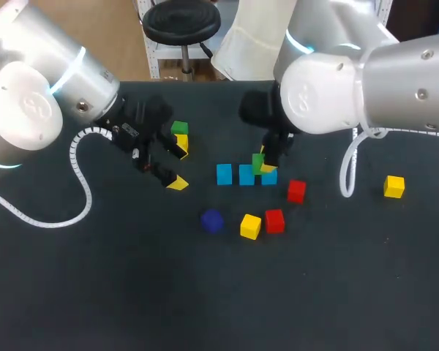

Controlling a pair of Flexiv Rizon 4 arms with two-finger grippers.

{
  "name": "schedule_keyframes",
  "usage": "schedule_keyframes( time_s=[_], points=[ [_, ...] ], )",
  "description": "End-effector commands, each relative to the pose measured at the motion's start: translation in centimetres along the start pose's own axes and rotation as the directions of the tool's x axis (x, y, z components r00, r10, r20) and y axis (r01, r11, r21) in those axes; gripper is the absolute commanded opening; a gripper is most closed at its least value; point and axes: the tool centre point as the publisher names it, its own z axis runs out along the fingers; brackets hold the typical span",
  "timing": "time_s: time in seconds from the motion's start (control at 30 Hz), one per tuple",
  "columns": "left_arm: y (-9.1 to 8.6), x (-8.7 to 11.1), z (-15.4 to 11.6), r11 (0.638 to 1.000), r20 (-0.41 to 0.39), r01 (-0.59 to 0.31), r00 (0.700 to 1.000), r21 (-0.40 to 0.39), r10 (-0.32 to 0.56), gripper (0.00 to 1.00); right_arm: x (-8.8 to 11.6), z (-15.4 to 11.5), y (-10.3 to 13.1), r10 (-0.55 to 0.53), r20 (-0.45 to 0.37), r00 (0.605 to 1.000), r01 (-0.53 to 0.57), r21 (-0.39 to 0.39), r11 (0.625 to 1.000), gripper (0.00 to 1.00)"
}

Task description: Place the blue cubes, place green cubes on the blue cubes, place the yellow cubes on the green cubes, then place the red cubes on the yellow cubes, and place purple cube on the red cubes.

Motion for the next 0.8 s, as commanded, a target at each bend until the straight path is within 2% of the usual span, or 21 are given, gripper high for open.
schedule_keyframes(
  time_s=[0.03, 0.8],
  points=[
    [0.04, 0.12, -0.02, 1.000, 0.003, -0.003, 1.000, 0.000, 0.003, 1.00, -0.04, -0.01, -0.13, 0.000, 0.000, 1.000, 0.000, -0.002, 1.000, 0.00],
    [0.04, 0.12, -0.02, 1.000, 0.003, -0.003, 1.000, 0.000, 0.003, 1.00, -0.04, 0.17, -0.32, -0.008, 0.007, 1.000, 0.008, -0.012, 1.000, 0.00]
  ],
)
